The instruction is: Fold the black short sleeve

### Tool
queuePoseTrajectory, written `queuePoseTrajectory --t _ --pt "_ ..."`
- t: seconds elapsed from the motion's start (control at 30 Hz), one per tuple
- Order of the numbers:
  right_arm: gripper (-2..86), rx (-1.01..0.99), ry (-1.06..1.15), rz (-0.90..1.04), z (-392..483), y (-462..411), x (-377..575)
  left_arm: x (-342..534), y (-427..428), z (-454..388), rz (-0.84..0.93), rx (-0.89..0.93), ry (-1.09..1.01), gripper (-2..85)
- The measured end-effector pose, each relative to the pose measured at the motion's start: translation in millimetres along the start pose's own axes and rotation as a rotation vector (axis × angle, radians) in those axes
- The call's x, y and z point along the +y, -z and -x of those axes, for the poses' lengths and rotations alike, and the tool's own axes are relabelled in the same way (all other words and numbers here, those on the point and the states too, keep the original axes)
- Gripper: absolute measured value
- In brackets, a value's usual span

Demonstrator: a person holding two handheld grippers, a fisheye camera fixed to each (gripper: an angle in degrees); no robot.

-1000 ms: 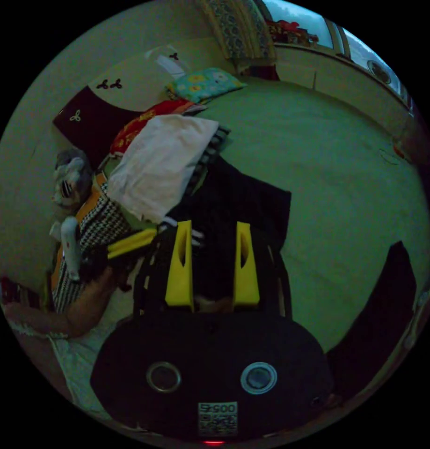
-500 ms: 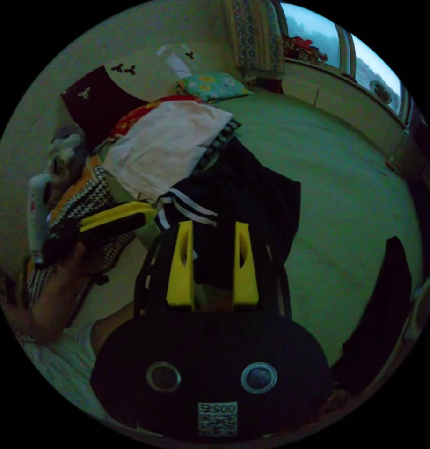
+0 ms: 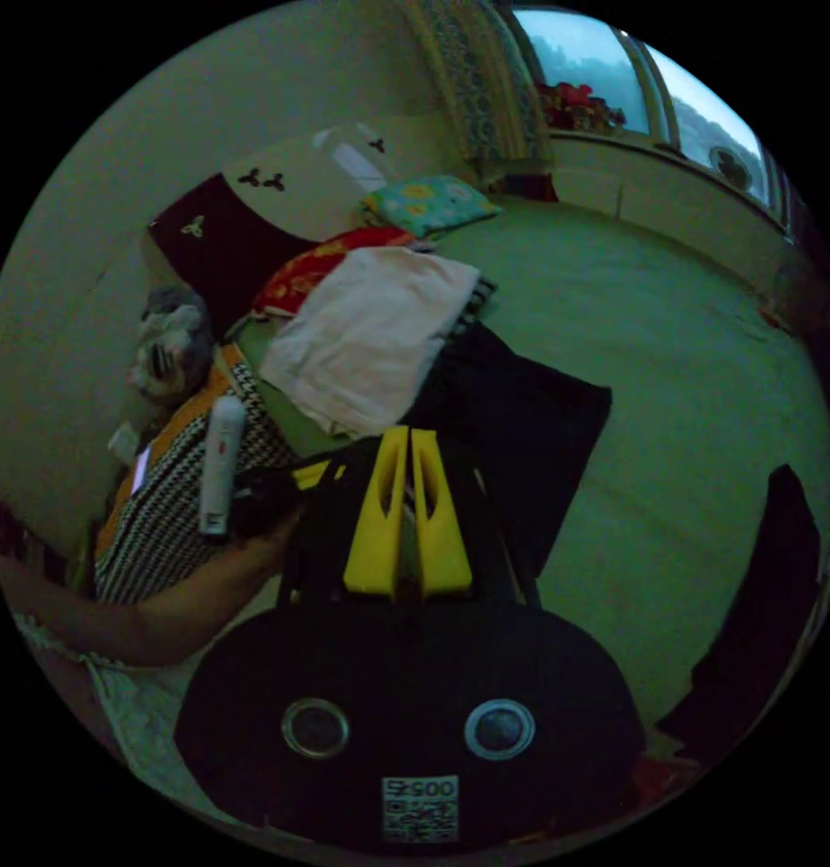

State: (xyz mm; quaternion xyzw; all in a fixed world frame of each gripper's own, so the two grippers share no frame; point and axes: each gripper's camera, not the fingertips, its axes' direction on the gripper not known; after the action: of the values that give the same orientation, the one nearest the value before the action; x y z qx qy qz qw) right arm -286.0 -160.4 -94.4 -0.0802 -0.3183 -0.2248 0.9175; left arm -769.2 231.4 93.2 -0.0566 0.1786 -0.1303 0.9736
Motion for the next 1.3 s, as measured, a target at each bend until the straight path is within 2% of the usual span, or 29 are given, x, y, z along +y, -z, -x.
queuePoseTrajectory --t 0.17,0.27,0.37,0.43,0.53,0.67,0.73,0.8,0.87,0.97,1.03,1.07,1.1,1.3 --pt "-0.9 0.093 -0.016 0.135 13.2 -58.5 4.2 -15.1 -5.8 24.1 0.009 -0.009 0.025 1.8" --pt "1.4 0.037 -0.09 0.182 -0.8 -68.1 7.0 -19.6 -6.5 38.8 0.051 -0.06 0.046 1.0" --pt "5.3 -0.039 0.032 0.123 1.2 -45.7 13.3 -24.3 0.5 50.0 0.037 -0.093 0.052 0.9" --pt "9.4 -0.064 0.105 0.148 3.7 -32.4 16.4 -32.7 5.5 52.3 0.009 -0.107 0.055 1.4" --pt "12.8 0.021 0.166 0.104 -5.4 -6.6 21.9 -62.7 13.4 46.5 -0.07 -0.092 0.028 3.4" --pt "13.9 0.091 -0.041 -0.044 -68.8 20.6 13.1 -129.9 3.4 24.5 -0.151 -0.086 -0.058 6.3" --pt "13.9 0.105 -0.16 -0.098 -102.6 22.9 7.2 -162.4 -16.1 18.0 -0.127 -0.086 -0.068 7.7" --pt "13.3 0.114 -0.302 -0.124 -143.2 15.5 -2.1 -192.7 -41.5 13.5 -0.083 -0.078 -0.075 9.0" --pt "12.8 0.091 -0.351 -0.111 -166.1 1.9 -10.5 -226.6 -81.7 10.8 0.025 -0.126 -0.073 10.3" --pt "11.6 0.156 -0.368 0.018 -192.5 -35.4 -26.2 -251.1 -122.0 16.5 0.117 -0.163 -0.039 9.4" --pt "9.2 0.18 -0.359 0.104 -203.6 -57.2 -30.8 -258.1 -132.7 20.5 0.102 -0.137 -0.058 7.6" --pt "3.6 0.169 -0.332 0.139 -208.5 -64.4 -32.0 -265.7 -133.6 23.3 0.093 -0.11 -0.06 6.6" --pt "0.3 0.168 -0.309 0.119 -211.7 -61.3 -31.1 -270.6 -132.6 24.4 0.086 -0.096 -0.067 6.1" --pt "-1.0 0.176 -0.325 -0.074 -235.2 -19.2 -37.3 -326.9 -142.6 36.6 -0.074 0.072 -0.049 4.4"
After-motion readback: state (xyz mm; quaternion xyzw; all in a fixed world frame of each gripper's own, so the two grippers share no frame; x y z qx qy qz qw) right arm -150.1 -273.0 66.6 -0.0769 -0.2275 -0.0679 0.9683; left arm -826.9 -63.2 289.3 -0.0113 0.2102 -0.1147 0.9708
